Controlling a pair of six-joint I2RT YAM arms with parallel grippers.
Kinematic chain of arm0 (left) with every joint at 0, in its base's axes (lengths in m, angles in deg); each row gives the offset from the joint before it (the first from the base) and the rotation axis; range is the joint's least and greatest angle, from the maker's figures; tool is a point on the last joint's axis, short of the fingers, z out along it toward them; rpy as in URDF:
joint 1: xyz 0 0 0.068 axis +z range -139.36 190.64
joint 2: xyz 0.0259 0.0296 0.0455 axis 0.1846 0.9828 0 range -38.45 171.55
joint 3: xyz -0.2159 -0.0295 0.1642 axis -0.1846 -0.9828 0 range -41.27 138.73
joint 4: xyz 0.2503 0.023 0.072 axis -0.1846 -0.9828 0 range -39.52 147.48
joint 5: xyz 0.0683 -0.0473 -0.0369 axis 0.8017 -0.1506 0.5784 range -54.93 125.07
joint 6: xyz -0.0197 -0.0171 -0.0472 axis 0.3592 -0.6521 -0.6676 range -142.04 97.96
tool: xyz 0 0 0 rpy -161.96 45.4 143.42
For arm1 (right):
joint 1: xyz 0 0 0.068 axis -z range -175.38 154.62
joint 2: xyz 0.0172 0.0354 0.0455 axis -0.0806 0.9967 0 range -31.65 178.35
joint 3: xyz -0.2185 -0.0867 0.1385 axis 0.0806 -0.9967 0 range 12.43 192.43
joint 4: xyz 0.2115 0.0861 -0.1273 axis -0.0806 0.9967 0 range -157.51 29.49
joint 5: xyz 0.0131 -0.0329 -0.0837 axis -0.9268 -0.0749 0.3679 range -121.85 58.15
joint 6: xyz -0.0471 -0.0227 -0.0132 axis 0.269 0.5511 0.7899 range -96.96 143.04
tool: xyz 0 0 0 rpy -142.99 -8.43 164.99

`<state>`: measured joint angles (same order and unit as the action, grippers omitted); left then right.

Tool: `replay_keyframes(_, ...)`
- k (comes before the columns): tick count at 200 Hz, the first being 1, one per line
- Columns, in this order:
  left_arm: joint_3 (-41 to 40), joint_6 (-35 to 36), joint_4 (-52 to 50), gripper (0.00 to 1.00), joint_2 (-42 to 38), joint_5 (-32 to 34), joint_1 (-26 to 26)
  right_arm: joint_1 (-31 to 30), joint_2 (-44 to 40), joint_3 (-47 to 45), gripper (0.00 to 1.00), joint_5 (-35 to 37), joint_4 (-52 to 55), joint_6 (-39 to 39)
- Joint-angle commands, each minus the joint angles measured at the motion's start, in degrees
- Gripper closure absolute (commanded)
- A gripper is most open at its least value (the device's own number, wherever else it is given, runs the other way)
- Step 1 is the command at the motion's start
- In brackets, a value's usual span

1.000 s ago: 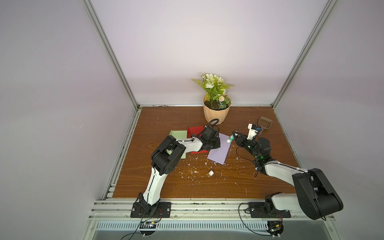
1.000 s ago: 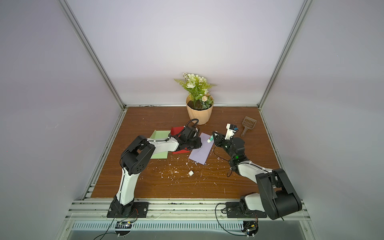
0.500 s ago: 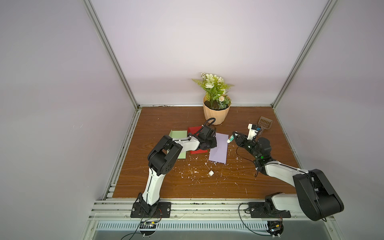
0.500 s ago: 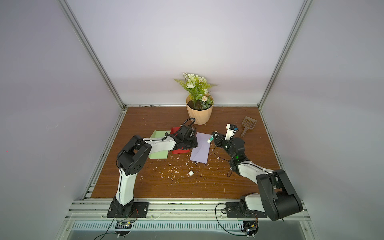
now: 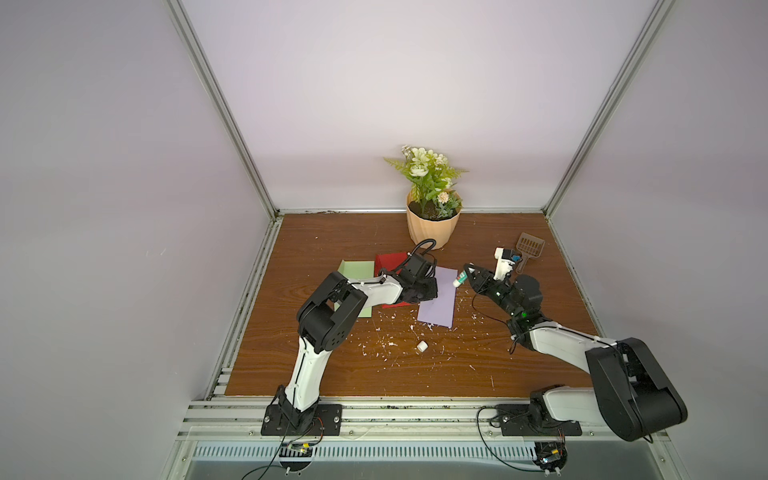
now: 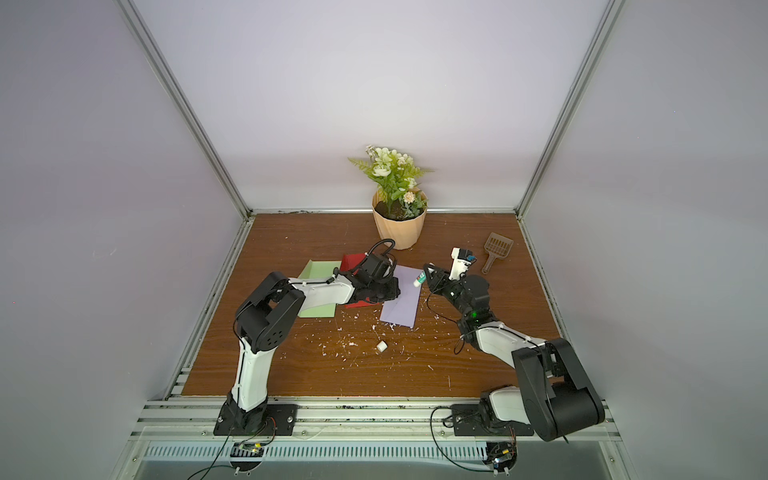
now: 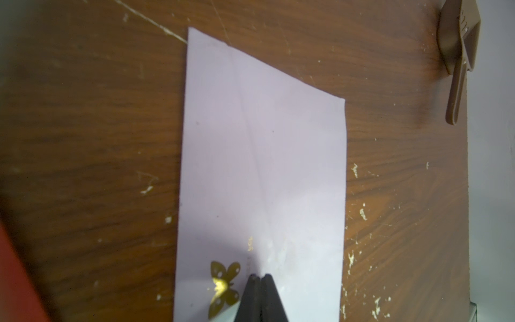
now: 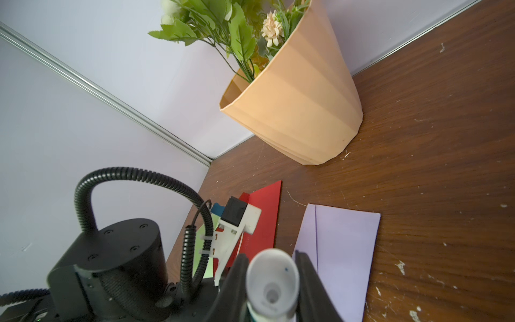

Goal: Seal the envelope with a glue stick
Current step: Seal the envelope at the center of the board.

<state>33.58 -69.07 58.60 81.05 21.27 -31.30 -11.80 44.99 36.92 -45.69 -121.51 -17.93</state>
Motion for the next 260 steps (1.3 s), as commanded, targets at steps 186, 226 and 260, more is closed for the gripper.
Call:
replay_keyframes(186,2.03,1.64,-2.82,0.83,-6.3,-0.47,-0.55,-0.27,-0.08,0.68,1.0,-1.97,-2.08,-0.51)
replay_keyframes(226,-0.38,3.91,-5.92,0.75,-11.39,1.67,1.55,-0.91,-0.09,1.08,1.0,-1.89,-1.46,0.04)
replay_keyframes(260,-5.55,6.68,-9.73,0.47,-18.34,5.86,2.91,-4.32,0.0,4.27,1.0,1.35,3.33,4.35)
